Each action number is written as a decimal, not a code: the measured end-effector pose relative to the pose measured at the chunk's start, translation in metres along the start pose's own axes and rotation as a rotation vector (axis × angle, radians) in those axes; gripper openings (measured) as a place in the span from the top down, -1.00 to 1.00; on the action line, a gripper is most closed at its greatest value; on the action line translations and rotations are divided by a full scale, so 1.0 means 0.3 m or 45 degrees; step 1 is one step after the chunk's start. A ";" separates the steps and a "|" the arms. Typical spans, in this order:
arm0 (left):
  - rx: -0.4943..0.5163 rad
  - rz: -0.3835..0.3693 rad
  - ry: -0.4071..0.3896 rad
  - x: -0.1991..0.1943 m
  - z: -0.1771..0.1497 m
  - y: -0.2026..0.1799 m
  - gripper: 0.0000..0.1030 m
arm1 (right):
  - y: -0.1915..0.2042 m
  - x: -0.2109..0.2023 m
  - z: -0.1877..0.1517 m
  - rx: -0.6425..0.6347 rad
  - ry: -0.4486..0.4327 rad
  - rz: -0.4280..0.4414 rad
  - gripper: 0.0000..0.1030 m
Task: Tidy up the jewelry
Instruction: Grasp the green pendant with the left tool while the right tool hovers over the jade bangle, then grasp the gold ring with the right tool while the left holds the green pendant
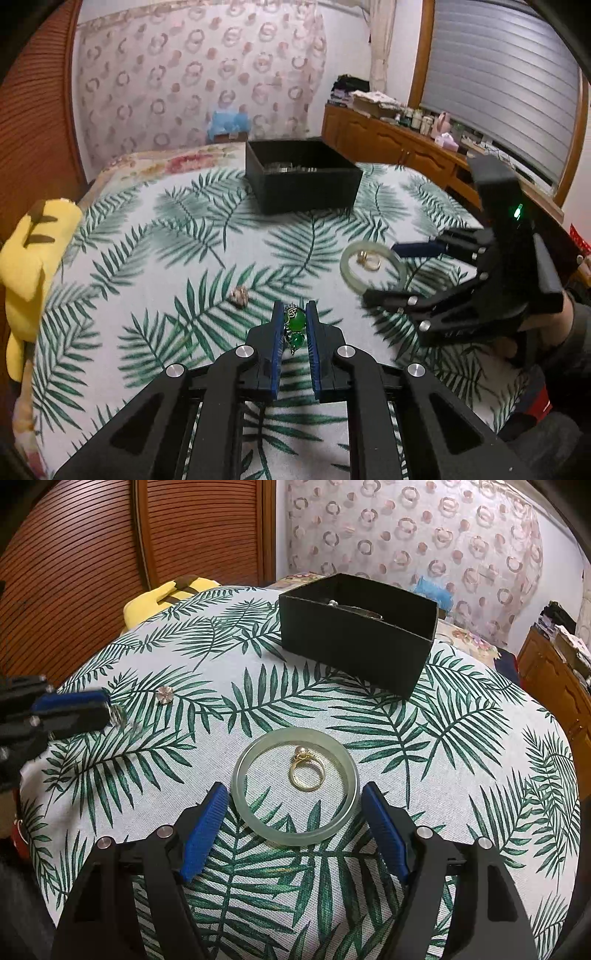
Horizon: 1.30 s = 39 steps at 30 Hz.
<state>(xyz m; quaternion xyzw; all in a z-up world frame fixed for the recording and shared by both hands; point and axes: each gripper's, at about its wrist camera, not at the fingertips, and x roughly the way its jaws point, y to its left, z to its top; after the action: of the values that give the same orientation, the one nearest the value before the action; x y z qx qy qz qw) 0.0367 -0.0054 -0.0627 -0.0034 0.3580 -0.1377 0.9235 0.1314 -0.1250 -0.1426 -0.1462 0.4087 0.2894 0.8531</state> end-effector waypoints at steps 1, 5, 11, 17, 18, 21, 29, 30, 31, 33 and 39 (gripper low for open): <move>0.003 -0.002 -0.011 -0.008 0.012 -0.001 0.79 | 0.000 0.000 0.000 0.000 0.000 0.000 -0.50; 0.018 -0.008 -0.054 -0.031 0.061 -0.007 0.79 | 0.000 0.001 -0.001 0.000 0.000 0.000 -0.50; 0.044 -0.010 -0.106 -0.040 0.121 -0.020 0.79 | 0.000 0.001 -0.001 0.000 0.001 0.000 -0.51; 0.044 -0.012 -0.127 -0.028 0.160 -0.009 0.79 | 0.003 -0.003 -0.001 -0.001 -0.006 -0.007 -0.40; 0.040 -0.010 -0.128 -0.025 0.165 -0.005 0.79 | 0.005 -0.002 -0.001 -0.002 -0.006 -0.009 -0.40; 0.038 -0.008 -0.131 -0.022 0.172 0.005 0.79 | 0.010 -0.012 -0.002 -0.006 -0.025 0.015 -0.39; 0.042 0.008 -0.160 -0.009 0.232 0.041 0.79 | -0.029 -0.070 0.092 -0.015 -0.119 0.005 -0.37; 0.045 0.007 -0.165 -0.002 0.242 0.044 0.79 | -0.040 -0.074 0.110 -0.014 -0.131 0.005 -0.36; 0.046 0.006 -0.167 0.003 0.246 0.045 0.79 | -0.048 -0.078 0.123 -0.014 -0.140 0.008 -0.36; 0.047 0.006 -0.166 0.018 0.258 0.048 0.79 | -0.057 -0.081 0.144 -0.020 -0.151 0.013 -0.13; 0.048 0.004 -0.143 0.067 0.272 0.053 0.79 | -0.072 -0.049 0.149 -0.033 -0.126 0.028 0.81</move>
<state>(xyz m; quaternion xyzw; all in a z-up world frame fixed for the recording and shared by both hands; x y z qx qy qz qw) 0.1091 -0.0028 -0.0169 0.0066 0.3028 -0.1425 0.9423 0.1648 -0.1260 -0.1031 -0.1381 0.3638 0.3111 0.8671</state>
